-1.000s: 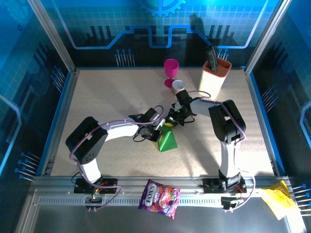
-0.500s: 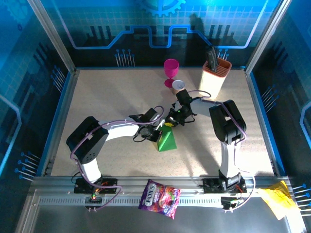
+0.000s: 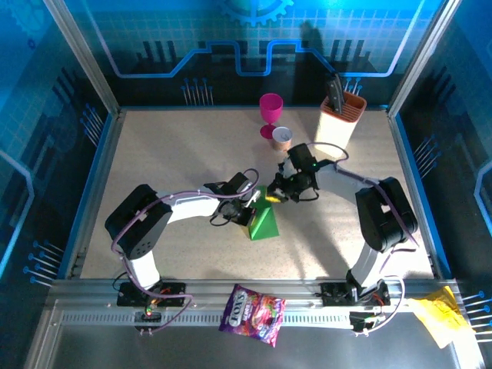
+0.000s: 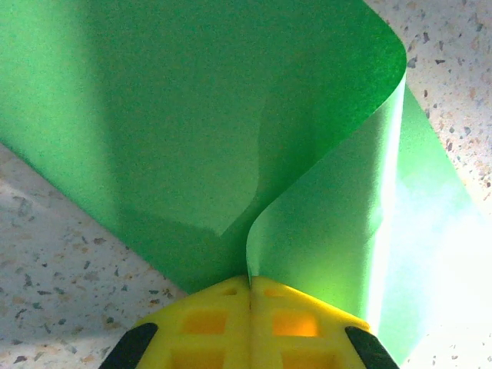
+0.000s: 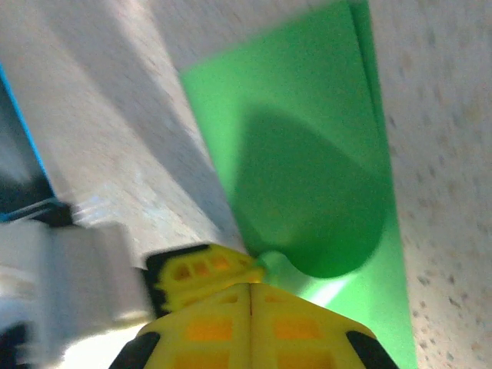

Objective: Fold a paper plane with a square sheet of paper (pick it up from the middle)
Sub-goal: Fold the triangle a second time at the center of the table.

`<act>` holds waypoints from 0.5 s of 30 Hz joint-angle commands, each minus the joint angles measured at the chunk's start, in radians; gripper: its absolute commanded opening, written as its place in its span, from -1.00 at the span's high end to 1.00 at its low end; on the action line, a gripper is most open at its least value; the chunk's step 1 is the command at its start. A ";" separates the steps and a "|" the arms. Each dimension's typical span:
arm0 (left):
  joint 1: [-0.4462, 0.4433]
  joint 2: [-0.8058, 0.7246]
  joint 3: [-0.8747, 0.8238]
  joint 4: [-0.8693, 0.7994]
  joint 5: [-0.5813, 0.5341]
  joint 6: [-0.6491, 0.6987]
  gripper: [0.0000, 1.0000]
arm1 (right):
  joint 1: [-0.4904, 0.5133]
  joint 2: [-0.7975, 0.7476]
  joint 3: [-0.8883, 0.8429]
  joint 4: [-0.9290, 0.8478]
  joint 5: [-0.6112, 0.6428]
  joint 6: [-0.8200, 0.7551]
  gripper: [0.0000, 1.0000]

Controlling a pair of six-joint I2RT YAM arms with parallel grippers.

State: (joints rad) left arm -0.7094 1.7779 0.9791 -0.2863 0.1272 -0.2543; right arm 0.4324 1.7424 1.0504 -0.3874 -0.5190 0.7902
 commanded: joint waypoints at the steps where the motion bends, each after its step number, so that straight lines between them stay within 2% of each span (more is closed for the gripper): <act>1: 0.007 0.009 -0.020 -0.011 0.007 0.022 1.00 | 0.049 -0.025 -0.059 0.016 0.016 0.030 0.97; 8: 0.008 0.006 -0.023 -0.011 0.008 0.024 1.00 | 0.116 -0.006 -0.080 0.065 0.030 0.076 1.00; 15: 0.007 0.003 -0.023 -0.014 0.007 0.029 1.00 | 0.140 0.025 -0.085 0.079 0.054 0.087 1.00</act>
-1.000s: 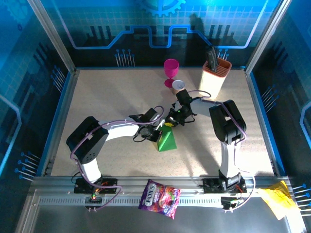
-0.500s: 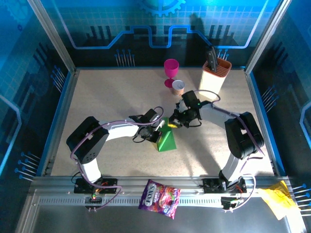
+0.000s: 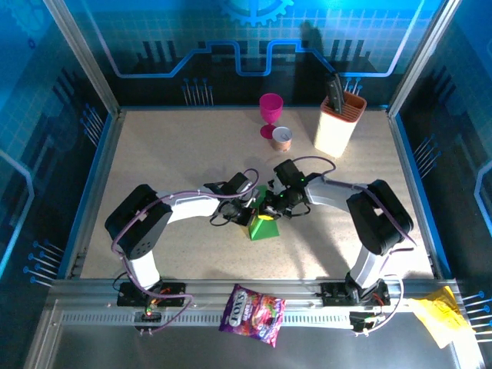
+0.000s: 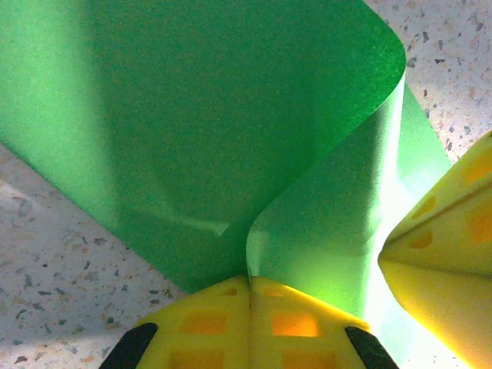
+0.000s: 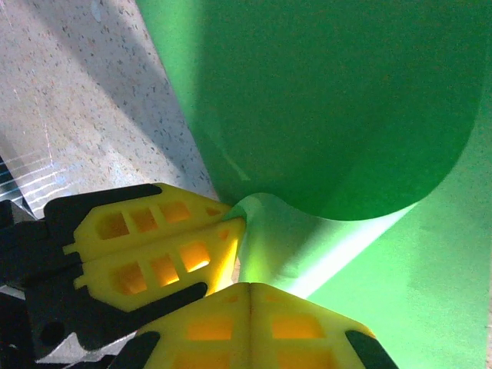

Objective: Fold a paper plane with a square sheet of paper (pick it up from the middle)
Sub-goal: Fold the triangle a second time at the center of the table.

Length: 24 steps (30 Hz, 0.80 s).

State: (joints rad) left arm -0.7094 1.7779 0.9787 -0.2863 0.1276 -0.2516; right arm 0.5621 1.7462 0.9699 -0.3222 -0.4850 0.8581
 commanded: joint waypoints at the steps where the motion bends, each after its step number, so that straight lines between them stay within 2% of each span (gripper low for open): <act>1: 0.007 0.006 -0.022 -0.014 0.005 0.027 1.00 | 0.010 0.029 -0.008 0.018 0.026 0.018 1.00; 12: 0.008 0.009 -0.024 -0.017 0.004 0.032 1.00 | 0.009 0.104 -0.025 0.040 0.053 0.003 1.00; 24: 0.007 0.006 -0.029 -0.016 0.002 0.031 1.00 | -0.033 0.026 0.038 0.006 0.017 -0.029 1.00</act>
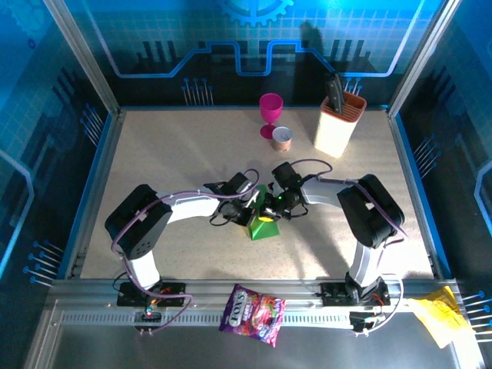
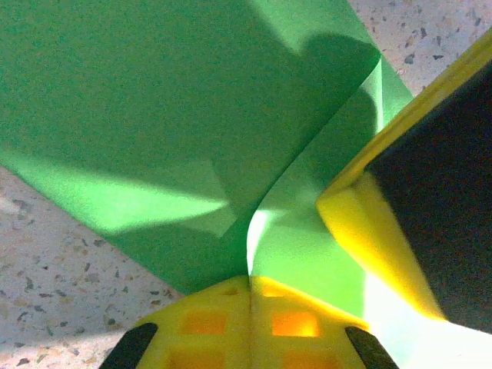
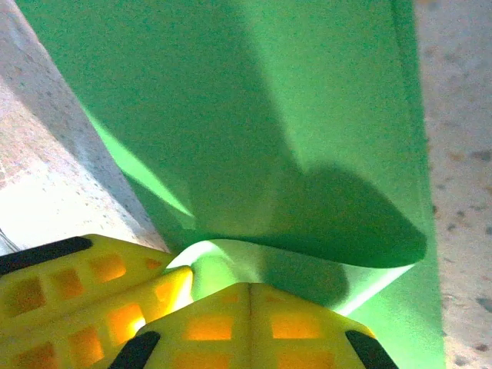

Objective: Fold a paper plane with a square sheet of paper (pick it up from the middle)
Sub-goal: Fold the triangle a second time at the center of the table.

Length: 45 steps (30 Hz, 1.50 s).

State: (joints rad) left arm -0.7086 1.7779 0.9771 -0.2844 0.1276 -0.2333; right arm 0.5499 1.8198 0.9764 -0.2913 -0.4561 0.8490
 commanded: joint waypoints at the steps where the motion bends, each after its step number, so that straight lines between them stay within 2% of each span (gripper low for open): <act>1: 0.006 0.007 -0.027 -0.018 0.002 0.013 1.00 | -0.026 -0.053 0.032 -0.026 -0.010 -0.019 1.00; 17: 0.006 0.013 -0.015 -0.030 -0.001 0.021 1.00 | -0.068 0.029 -0.091 0.111 0.003 -0.011 1.00; 27: 0.007 0.018 -0.007 -0.032 0.002 0.022 1.00 | -0.097 -0.066 -0.045 0.060 -0.023 -0.028 1.00; 38: 0.006 0.025 0.004 -0.039 0.001 0.025 1.00 | -0.100 0.031 -0.074 0.101 -0.006 -0.030 1.00; 45: 0.008 0.028 0.012 -0.039 -0.001 0.023 1.00 | -0.102 -0.022 -0.086 0.073 -0.023 -0.053 1.00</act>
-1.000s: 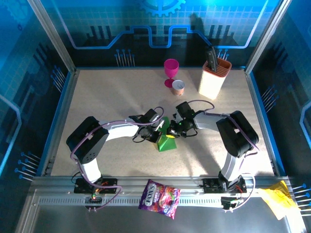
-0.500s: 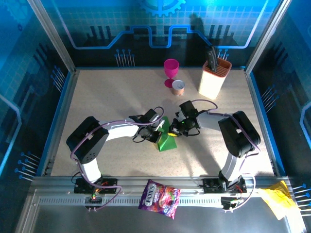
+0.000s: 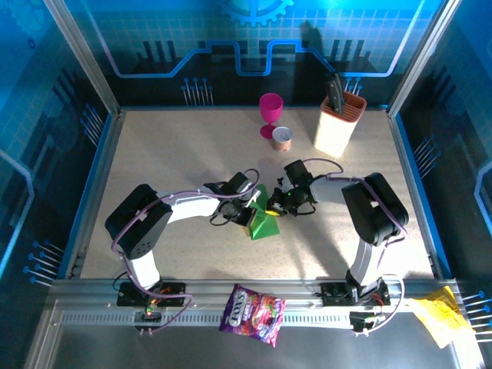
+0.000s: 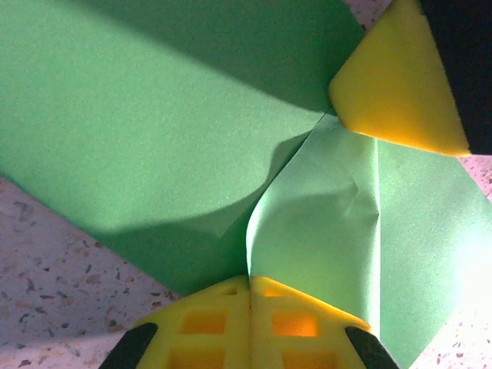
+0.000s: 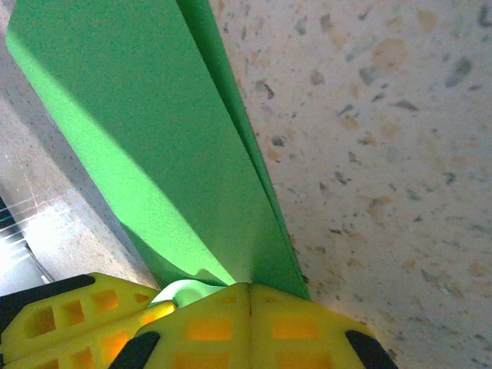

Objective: Fold a paper plane with a square sheet of paper (pick it up from the middle)
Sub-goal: Fold the triangle a second time at the center of the table.

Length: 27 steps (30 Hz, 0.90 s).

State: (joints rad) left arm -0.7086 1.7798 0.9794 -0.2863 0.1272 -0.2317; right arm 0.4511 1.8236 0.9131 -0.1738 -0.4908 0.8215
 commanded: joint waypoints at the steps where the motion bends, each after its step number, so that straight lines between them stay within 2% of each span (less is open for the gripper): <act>1: 0.006 0.027 0.008 -0.037 -0.001 0.022 1.00 | -0.002 -0.042 -0.020 -0.053 0.011 -0.031 1.00; 13: 0.006 0.026 0.010 -0.039 -0.003 0.022 1.00 | 0.109 -0.135 -0.055 -0.102 0.022 -0.056 1.00; 27: 0.006 0.034 0.018 -0.045 -0.004 0.029 1.00 | 0.182 -0.062 -0.042 -0.039 0.038 -0.006 1.00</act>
State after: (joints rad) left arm -0.7086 1.7840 0.9867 -0.2913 0.1272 -0.2283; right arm 0.6186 1.7290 0.8516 -0.2226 -0.4698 0.7967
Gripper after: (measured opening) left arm 0.064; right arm 0.048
